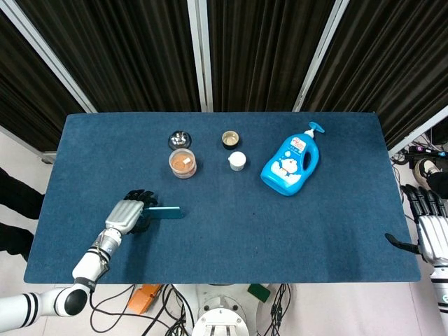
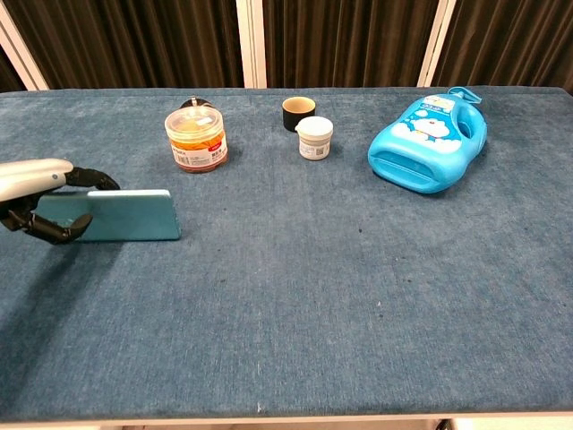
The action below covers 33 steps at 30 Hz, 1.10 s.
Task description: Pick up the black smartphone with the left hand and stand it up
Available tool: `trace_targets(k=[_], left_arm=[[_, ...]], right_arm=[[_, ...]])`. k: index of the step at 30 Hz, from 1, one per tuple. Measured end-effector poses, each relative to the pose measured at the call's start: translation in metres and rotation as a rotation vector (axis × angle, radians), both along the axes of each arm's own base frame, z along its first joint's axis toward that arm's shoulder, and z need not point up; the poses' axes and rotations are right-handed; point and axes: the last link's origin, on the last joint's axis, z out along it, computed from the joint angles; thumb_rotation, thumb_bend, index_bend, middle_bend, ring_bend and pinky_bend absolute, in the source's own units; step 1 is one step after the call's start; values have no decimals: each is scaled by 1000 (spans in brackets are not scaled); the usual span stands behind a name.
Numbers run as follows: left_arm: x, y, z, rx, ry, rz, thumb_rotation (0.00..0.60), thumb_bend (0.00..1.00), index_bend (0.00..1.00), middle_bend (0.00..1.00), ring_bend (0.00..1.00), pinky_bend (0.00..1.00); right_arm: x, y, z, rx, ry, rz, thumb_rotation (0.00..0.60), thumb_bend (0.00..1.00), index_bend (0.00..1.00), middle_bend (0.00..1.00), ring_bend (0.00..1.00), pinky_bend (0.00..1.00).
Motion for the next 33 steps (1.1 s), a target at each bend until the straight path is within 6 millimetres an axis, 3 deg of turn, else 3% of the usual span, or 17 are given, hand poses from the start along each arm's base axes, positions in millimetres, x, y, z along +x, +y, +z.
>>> trace_targets(k=[9, 18, 22, 25, 33], left_arm=[[4, 5, 9, 71, 8, -17, 600, 574, 190, 55, 0, 8], [-8, 3, 58, 356, -33, -9, 600, 503, 190, 55, 0, 8], [-29, -15, 90, 499, 19, -3, 600, 319, 190, 56, 0, 8], [-48, -37, 108, 548, 93, 1, 600, 239, 190, 56, 0, 8], [-80, -95, 136, 563, 167, 76, 600, 223, 190, 56, 0, 6]], right_arm=[[-4, 1, 2, -5, -2, -8, 600, 229, 39, 118, 0, 66], [-6, 2, 3, -6, -1, -11, 600, 229, 40, 118, 0, 66], [-6, 1, 1, 3, -2, -9, 600, 229, 39, 118, 0, 66], [-5, 1, 0, 10, -3, -2, 600, 229, 39, 118, 0, 66], [2, -3, -6, 26, 2, 23, 600, 229, 39, 118, 0, 66]])
